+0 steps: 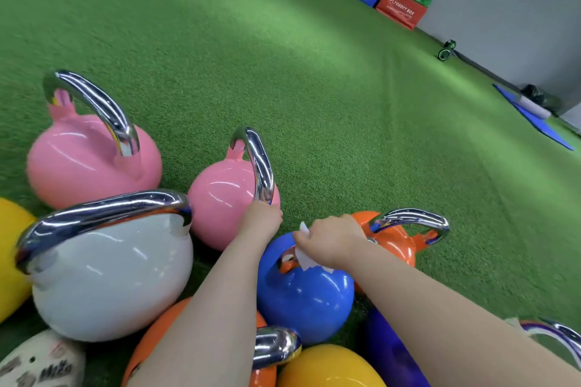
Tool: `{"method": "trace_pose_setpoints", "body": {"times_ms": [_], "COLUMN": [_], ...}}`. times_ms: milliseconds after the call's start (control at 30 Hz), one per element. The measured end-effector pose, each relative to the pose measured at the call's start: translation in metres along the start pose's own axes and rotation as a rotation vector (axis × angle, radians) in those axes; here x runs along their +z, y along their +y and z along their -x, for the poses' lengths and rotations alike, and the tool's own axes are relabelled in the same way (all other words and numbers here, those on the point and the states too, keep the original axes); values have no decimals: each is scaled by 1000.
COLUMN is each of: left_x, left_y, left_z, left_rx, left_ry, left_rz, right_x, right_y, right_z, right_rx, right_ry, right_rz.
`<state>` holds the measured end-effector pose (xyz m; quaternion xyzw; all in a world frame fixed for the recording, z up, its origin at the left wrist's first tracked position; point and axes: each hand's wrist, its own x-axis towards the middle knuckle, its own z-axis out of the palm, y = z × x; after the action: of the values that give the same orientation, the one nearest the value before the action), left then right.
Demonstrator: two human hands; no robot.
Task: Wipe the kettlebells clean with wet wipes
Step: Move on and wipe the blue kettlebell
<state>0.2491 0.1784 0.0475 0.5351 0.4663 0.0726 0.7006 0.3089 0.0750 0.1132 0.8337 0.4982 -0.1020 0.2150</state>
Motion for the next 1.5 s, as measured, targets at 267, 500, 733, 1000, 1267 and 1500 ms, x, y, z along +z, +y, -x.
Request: {"method": "trace_pose_setpoints", "body": {"times_ms": [267, 500, 733, 1000, 1267, 1500], "left_x": [15, 37, 49, 84, 107, 62], "left_y": [22, 15, 14, 14, 40, 17], "left_z": [28, 41, 53, 59, 44, 16], "left_rx": [437, 572, 624, 831, 611, 207], "left_ry": [-96, -331, -310, -170, -491, -625], "left_rz": [128, -450, -975, -1376, -1305, -793], "right_x": [11, 29, 73, 102, 106, 110], "right_y": [5, 34, 12, -1, -7, -4], "right_z": [12, 58, 90, 53, 49, 47], "right_rx": [-85, 31, 326, 290, 349, 337], "right_ry": [159, 715, 35, -143, -52, -33], "right_rz": [6, -565, -666, -564, -558, -597]}}
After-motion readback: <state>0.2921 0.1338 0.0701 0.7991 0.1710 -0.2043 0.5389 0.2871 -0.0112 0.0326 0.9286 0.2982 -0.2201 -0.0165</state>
